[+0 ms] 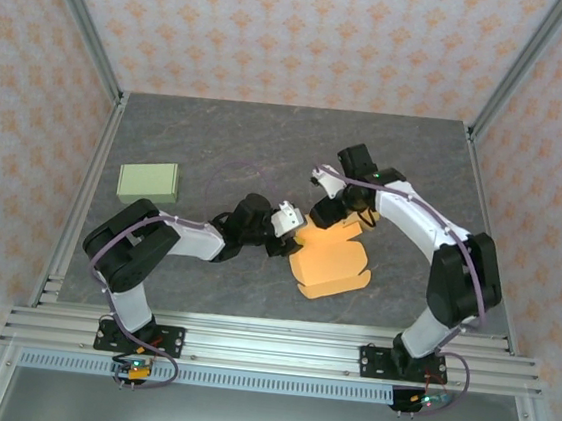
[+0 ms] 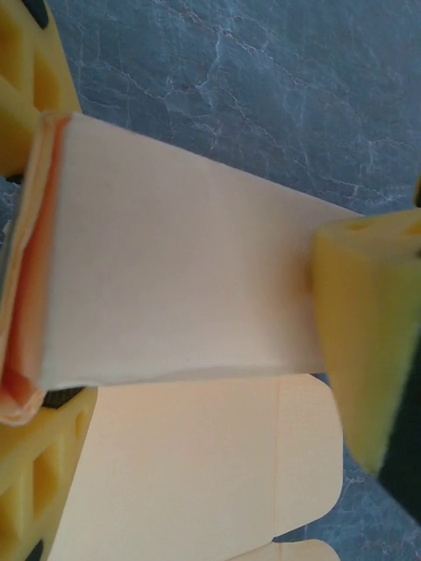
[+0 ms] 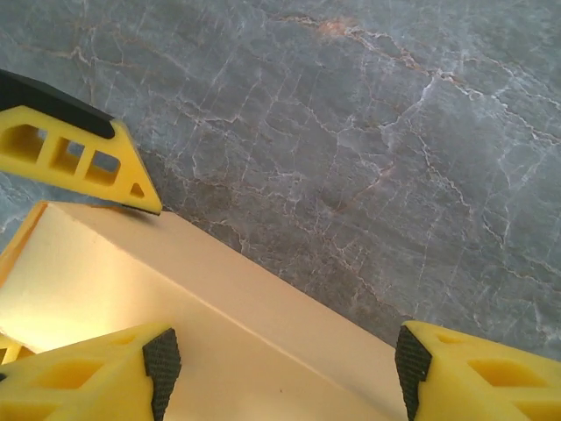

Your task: Fold the paper box

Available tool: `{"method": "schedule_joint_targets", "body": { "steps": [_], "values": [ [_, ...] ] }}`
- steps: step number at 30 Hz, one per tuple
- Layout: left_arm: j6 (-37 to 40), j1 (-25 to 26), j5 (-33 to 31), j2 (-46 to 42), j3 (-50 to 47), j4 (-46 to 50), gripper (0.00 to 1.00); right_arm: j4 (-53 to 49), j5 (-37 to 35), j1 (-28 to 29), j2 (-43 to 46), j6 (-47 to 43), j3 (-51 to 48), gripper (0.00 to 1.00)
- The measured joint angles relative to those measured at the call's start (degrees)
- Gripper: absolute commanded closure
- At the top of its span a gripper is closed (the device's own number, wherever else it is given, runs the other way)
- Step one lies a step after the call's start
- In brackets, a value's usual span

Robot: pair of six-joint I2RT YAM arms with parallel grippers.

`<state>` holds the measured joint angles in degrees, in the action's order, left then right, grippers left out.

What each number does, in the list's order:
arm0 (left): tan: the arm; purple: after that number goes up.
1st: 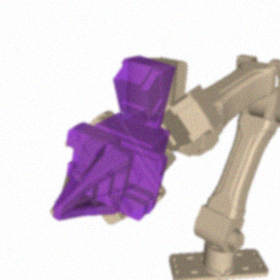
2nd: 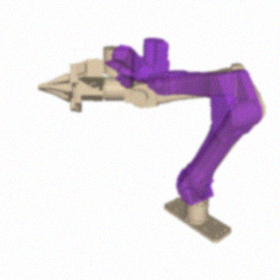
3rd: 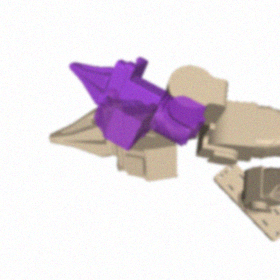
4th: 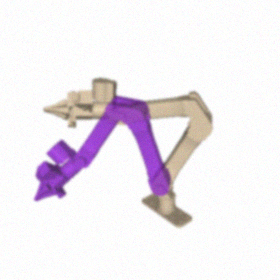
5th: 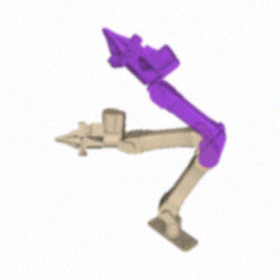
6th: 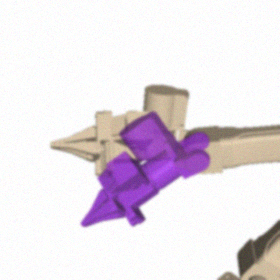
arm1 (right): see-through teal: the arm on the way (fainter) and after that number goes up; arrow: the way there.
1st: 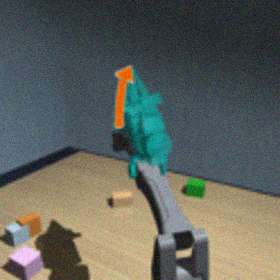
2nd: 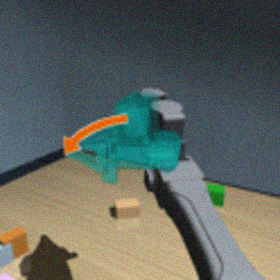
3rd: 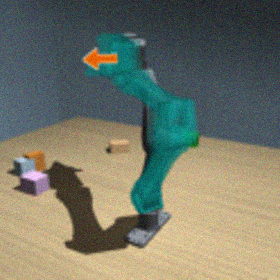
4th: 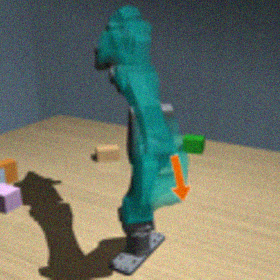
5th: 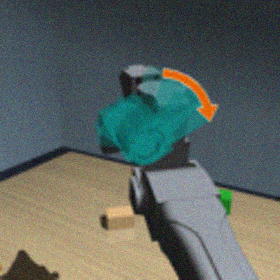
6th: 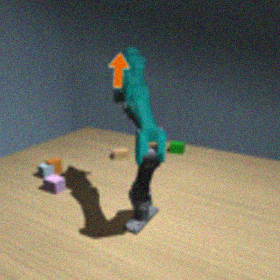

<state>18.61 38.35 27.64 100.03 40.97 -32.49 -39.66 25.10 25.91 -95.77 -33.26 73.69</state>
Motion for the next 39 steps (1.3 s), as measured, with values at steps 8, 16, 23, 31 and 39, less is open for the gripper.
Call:
{"method": "schedule_joint_targets", "body": {
  "steps": [8,16,23,31,39],
  "values": [
    [0.09,0.68,-1.70,0.87,0.33,-1.03,0.58,-3.74,-1.11,1.18,-2.67,-4.31,3.28,0.32],
    [1.03,1.55,-3.87,1.81,0.70,-2.19,0.66,-2.75,-1.14,1.20,-1.07,-4.55,1.29,0.32],
    [0.81,2.36,-5.44,2.78,1.01,-3.89,0.35,-1.92,0.63,1.03,-0.26,-4.44,0.09,0.34],
    [0.87,2.36,-5.84,2.97,-0.96,-5.92,0.18,-1.46,3.91,0.96,-1.07,-7.78,0.00,0.37],
    [0.98,0.87,-3.91,2.45,-1.99,-6.10,0.52,-1.51,9.09,0.87,-2.23,-12.33,0.15,0.39]
  ]
}}
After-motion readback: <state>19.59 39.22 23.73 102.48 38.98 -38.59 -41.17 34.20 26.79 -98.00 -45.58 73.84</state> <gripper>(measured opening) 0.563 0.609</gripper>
